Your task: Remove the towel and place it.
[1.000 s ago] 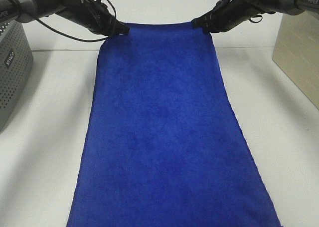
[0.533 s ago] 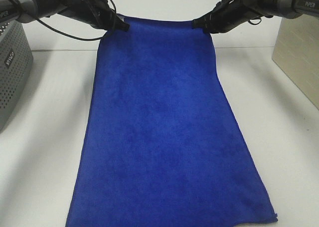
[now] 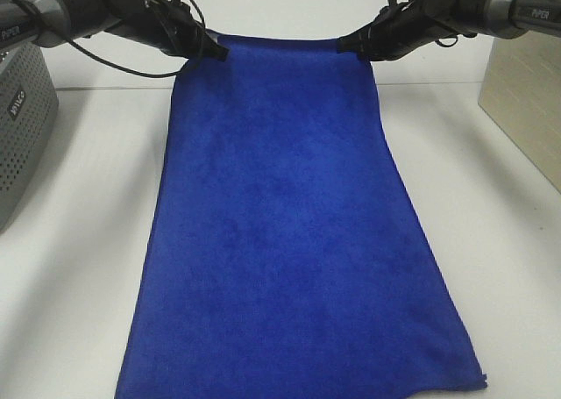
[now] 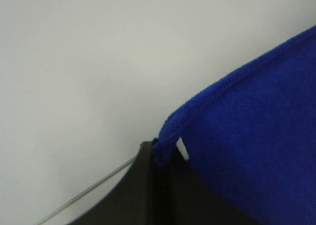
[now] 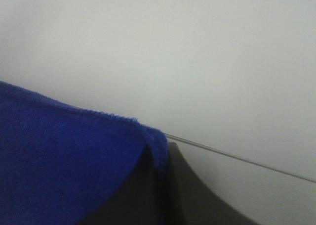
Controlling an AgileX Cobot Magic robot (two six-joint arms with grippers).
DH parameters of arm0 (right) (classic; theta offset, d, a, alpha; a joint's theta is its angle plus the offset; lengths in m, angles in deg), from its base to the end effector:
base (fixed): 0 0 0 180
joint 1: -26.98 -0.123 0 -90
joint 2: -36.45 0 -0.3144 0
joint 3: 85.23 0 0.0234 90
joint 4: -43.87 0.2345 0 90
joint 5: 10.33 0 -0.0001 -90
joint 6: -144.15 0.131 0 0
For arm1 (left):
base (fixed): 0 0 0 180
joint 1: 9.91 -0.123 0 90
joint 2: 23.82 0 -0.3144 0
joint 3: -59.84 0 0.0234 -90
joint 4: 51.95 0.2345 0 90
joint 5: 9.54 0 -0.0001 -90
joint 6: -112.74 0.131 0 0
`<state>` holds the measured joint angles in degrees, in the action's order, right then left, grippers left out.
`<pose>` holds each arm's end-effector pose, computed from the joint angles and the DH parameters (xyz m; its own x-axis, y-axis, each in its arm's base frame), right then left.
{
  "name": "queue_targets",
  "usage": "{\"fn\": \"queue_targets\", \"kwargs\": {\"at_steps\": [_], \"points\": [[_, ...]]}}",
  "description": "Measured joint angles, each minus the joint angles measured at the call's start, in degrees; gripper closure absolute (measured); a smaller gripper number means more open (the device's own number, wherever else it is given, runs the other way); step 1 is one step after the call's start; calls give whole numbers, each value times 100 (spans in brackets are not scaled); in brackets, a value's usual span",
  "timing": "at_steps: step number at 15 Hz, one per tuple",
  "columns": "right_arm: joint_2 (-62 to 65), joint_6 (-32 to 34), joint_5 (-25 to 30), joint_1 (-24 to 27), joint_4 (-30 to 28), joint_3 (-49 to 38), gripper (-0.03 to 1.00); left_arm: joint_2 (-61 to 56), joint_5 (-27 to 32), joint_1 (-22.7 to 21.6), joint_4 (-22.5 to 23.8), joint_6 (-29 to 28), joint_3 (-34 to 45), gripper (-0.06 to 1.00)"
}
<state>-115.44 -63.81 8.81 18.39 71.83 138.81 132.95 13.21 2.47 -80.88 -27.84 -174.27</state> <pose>0.6039 0.1116 0.1474 -0.5592 -0.1076 -0.8220 -0.2853 0.9560 0.0689 0.6110 -0.1592 0.1486 -0.4387 0.3124 -0.8426 0.4694 0.8792 0.0816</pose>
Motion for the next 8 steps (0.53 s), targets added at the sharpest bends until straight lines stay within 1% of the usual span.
{"fn": "queue_targets", "kwargs": {"at_steps": [4,8], "points": [[-218,0,-40,0,0,0,95,166,-40,0,0,29,0,93],[-344,0,-206,0,0,0,95,281,-286,0,0,69,0,93]]}}
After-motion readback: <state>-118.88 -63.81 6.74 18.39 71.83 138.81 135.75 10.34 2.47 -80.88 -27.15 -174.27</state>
